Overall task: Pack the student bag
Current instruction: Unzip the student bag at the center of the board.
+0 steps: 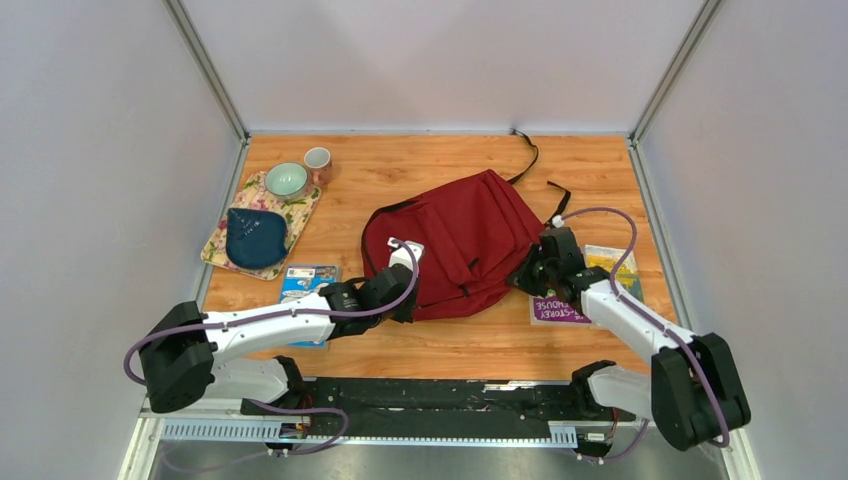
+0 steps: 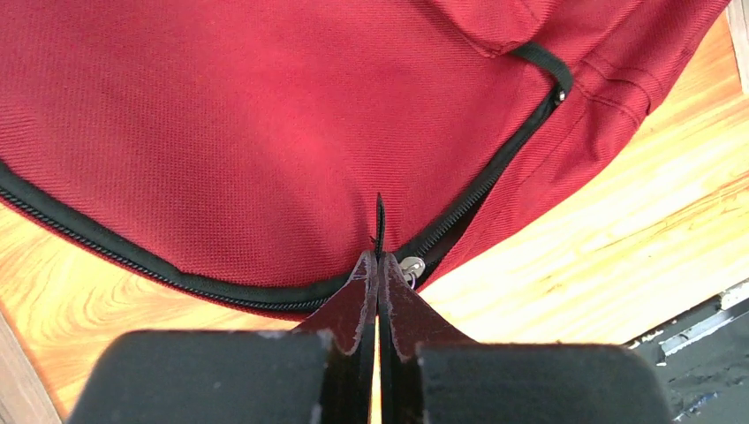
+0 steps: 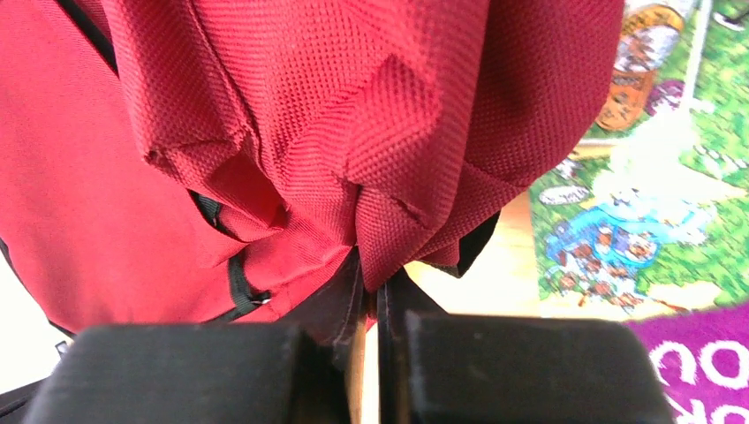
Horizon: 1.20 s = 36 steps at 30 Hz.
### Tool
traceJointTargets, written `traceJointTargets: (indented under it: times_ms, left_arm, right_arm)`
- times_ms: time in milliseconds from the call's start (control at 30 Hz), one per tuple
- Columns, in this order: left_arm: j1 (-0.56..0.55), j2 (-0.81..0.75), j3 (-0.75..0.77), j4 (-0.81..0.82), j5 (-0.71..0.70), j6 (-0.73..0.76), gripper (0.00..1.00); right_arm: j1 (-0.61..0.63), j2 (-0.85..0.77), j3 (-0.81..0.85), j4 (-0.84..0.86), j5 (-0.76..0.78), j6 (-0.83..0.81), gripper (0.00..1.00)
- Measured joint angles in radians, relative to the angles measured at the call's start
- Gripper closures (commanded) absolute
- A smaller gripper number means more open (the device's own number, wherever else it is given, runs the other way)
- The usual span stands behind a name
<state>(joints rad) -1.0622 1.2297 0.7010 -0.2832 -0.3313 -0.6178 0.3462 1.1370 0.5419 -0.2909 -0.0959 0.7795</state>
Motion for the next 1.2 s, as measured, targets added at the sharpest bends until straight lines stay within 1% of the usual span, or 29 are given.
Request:
traceJointTargets:
  times_ms: [33,67,100,133,200,333,467,567,667,767,1000,1200]
  left_arm:
    - [0.002,0.000,-0.005,0.006,0.003,0.000,1.00]
    - [0.003,0.002,-0.009,0.016,0.008,-0.001,1.00]
    - [0.005,0.006,-0.011,0.028,0.015,-0.002,1.00]
    - [0.005,0.010,-0.012,0.040,0.024,-0.004,1.00]
    - [0.005,0.023,-0.012,0.066,0.049,-0.009,1.00]
    - [0.005,0.054,-0.011,0.121,0.106,-0.013,1.00]
    - [0.005,0.075,0.000,0.138,0.145,-0.012,1.00]
    - [0.005,0.077,0.016,0.147,0.164,-0.008,1.00]
    - [0.005,0.077,0.030,0.153,0.177,-0.005,1.00]
    - [0.005,0.077,0.033,0.154,0.187,-0.004,1.00]
    - [0.005,0.071,0.032,0.154,0.207,-0.005,1.00]
    - [0.004,0.047,0.032,0.155,0.225,-0.006,1.00]
  right_arm:
    - [-0.003,0.025,0.018,0.000,-0.014,-0.009,0.78]
    - [-0.004,0.043,0.032,-0.001,-0.027,-0.019,0.57]
    - [-0.007,0.057,0.049,-0.003,-0.040,-0.030,0.47]
    - [-0.008,0.061,0.061,-0.008,-0.054,-0.038,0.34]
    - [-0.010,0.053,0.079,-0.016,-0.074,-0.056,0.27]
    - [-0.010,-0.034,0.081,-0.084,-0.105,-0.082,0.24]
    - [-0.010,-0.185,0.036,-0.140,-0.145,-0.072,0.24]
    - [-0.009,-0.290,-0.035,-0.139,-0.213,-0.016,0.24]
    - [-0.009,-0.333,-0.114,-0.100,-0.287,0.076,0.21]
    - [0.026,-0.322,-0.171,-0.057,-0.324,0.195,0.21]
    - [0.169,-0.223,-0.180,0.119,-0.329,0.441,0.21]
    - [0.235,-0.101,-0.180,0.206,-0.316,0.583,0.22]
